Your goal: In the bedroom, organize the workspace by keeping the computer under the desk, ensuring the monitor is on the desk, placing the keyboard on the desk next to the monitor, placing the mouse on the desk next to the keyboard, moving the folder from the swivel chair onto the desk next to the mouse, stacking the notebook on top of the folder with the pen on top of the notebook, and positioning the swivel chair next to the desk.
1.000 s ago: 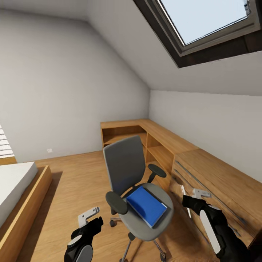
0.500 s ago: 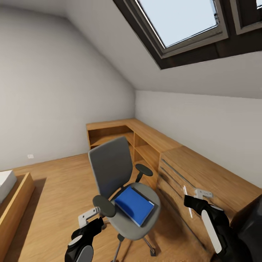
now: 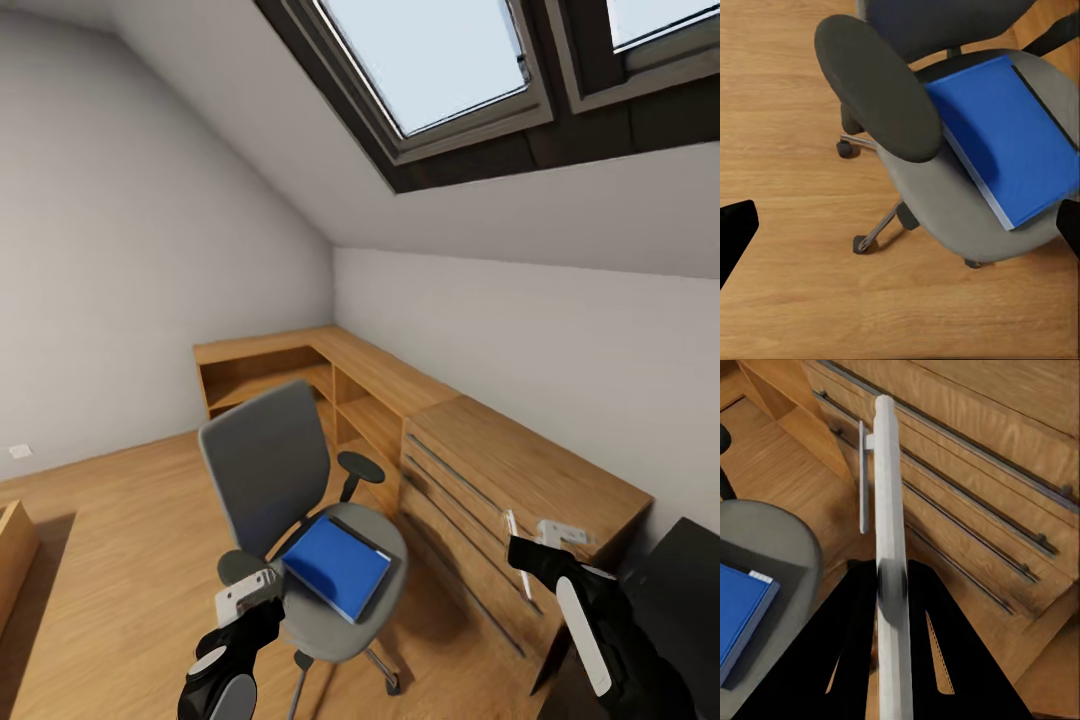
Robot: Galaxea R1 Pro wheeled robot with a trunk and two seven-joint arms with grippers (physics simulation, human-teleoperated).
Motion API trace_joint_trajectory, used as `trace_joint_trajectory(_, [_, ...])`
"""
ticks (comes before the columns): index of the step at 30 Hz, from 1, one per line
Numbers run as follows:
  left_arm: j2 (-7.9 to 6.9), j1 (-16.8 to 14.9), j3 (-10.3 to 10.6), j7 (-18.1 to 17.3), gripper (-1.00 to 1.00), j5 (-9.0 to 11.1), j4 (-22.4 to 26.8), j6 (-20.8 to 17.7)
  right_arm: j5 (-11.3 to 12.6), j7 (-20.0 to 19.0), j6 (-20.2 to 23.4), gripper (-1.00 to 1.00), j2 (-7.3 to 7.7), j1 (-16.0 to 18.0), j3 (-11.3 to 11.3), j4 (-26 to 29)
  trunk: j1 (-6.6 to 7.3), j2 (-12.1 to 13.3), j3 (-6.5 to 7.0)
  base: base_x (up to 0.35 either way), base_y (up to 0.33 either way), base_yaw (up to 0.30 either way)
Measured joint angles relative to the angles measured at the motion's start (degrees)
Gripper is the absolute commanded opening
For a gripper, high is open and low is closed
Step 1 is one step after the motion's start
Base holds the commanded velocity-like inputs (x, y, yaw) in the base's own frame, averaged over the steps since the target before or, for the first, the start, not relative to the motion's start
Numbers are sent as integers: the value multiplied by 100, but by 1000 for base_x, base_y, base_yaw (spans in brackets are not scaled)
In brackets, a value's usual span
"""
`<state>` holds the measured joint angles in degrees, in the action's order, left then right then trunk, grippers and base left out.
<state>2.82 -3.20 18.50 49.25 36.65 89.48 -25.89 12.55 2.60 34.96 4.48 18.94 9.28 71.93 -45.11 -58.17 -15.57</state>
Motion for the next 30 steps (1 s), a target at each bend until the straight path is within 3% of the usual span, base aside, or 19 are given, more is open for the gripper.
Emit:
trace_joint_trajectory(20, [0,0,1,0,100,1,-8,0,-14,14,-63,-100,-13,0,240,-28,440,803,359,0,0,-289])
trace_joint_trajectory(30, [0,0,8,-11,100,-4,-75,0,-25,171,-95,-100,-18,0,260,-115,441,805,359,0,0,-294])
